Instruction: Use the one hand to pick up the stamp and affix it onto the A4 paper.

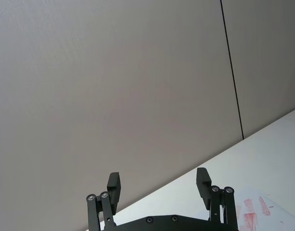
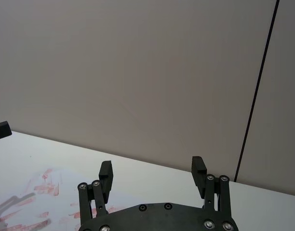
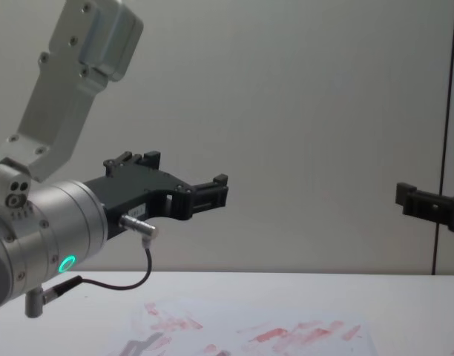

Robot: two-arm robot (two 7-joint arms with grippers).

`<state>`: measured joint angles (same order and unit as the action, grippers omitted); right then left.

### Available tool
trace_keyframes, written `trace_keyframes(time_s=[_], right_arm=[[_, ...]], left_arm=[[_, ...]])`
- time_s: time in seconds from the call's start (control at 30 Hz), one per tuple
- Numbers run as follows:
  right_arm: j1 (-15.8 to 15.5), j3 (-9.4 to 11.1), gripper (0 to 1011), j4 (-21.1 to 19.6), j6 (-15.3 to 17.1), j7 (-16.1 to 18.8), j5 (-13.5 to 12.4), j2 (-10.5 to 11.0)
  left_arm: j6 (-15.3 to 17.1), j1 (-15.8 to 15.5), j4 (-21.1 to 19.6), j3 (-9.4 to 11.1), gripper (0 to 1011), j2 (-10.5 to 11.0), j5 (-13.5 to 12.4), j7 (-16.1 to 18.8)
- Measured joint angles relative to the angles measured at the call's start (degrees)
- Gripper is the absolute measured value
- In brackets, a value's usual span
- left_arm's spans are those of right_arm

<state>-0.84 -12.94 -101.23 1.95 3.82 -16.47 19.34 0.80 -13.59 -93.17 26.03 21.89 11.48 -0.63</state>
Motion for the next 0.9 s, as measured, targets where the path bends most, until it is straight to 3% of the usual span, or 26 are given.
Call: trace_keyframes(time_s=[0.9], right_arm=[[0.0, 0.0, 1001, 0.0, 0.0, 0.0, 0.01, 0.0]], left_arm=[[0.0, 0.0, 0.0, 0.0, 1002, 0.0, 0.0, 0.0]])
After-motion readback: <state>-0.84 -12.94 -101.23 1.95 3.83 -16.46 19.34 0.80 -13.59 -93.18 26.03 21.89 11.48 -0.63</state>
